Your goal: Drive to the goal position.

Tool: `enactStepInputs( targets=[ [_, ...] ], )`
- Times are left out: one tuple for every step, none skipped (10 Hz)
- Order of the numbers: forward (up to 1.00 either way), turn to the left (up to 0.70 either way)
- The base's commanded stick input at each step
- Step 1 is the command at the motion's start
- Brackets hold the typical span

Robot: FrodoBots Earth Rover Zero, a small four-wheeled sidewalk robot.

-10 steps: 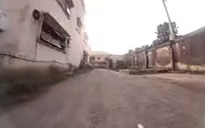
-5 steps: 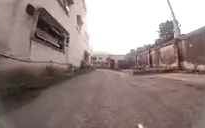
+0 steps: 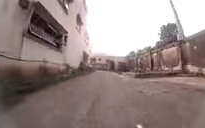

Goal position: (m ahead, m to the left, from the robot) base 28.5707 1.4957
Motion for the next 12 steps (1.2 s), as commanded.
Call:
enactStepInputs(
  targets=[
    [1.0, 0.0],
    [1.0, 0.0],
    [1.0, 0.0],
    [1.0, 0.0],
    [1.0, 0.0],
    [1.0, 0.0],
    [1.0, 0.0],
    [1.0, 0.0],
    [1.0, 0.0],
    [1.0, 0.0],
    [1.0, 0.0],
    [1.0, 0.0]
  ],
)
